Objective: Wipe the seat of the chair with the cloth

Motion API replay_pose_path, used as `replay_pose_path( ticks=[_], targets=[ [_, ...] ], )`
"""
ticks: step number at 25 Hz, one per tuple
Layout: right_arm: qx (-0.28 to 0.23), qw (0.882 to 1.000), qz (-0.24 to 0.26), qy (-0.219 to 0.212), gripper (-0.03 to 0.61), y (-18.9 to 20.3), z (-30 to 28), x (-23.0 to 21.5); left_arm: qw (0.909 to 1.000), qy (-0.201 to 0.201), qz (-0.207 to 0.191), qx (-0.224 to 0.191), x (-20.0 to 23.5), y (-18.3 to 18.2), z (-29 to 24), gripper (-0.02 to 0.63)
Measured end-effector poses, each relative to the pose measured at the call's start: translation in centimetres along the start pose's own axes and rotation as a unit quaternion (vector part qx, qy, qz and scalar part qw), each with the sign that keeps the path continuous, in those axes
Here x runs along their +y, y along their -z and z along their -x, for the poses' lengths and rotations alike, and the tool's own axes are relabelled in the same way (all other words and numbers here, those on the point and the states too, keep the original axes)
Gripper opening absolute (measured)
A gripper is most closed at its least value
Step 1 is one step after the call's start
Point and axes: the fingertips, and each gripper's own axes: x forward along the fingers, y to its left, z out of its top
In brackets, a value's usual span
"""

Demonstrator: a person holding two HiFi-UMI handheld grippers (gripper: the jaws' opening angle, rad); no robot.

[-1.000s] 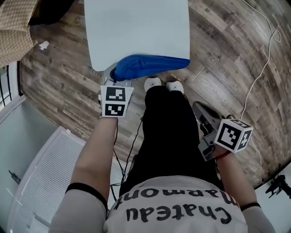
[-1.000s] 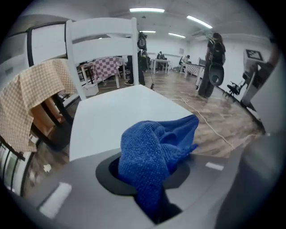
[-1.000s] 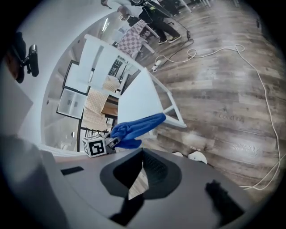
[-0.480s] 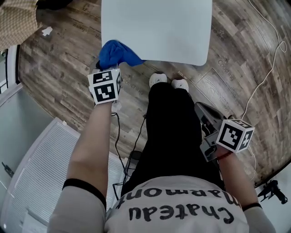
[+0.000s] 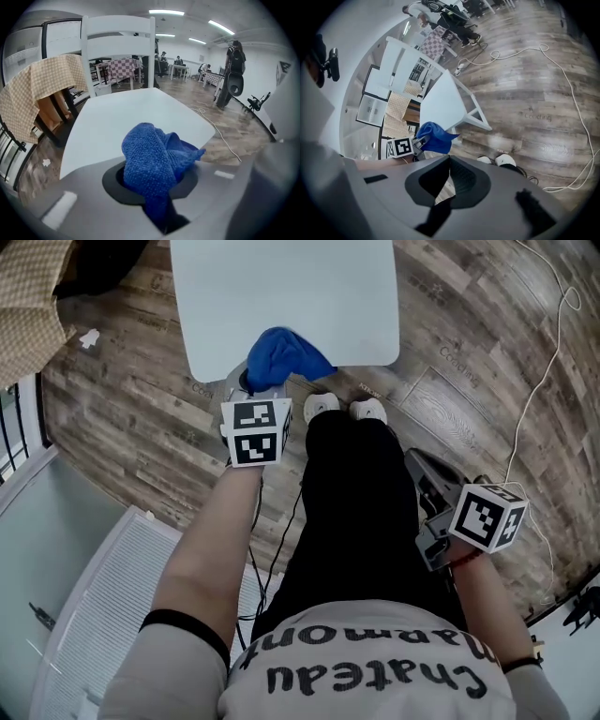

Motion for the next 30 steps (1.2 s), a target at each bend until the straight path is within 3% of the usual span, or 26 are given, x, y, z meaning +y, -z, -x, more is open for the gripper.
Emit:
replay_pose_path(
  ticks=[10,19,22,26,30],
  targets=[
    [-0.075,0.995,-0.056,0.011,0.015,-1.0,5.5,-4.7,0.9968,0.073,-0.031,0.009,-9.8,-3.5,-2.8,0.078],
    [-0.155,0.984,-0.078,0.027,0.015,-2.7,11.6,-6.7,0.9817,0.146,-0.109,0.056,-19.1,-6.3,-4.5,0.081],
    [-0.17,0.982,-0.07,0.03,0.015,-3.9,13.2,-6.4,0.978,0.171,-0.116,0.034,-22.1,-8.5,-2.8,0.081],
    [-0.189,0.981,-0.045,0.019,0.015,-6.6,14.6,-4.2,0.9748,0.197,-0.101,-0.029,-23.7,-13.8,1.7,0.081],
    [-0.198,0.98,-0.022,0.004,0.015,-9.5,15.9,-0.3,0.969,0.193,-0.081,-0.131,-21.7,-21.3,9.1,0.081]
  ],
)
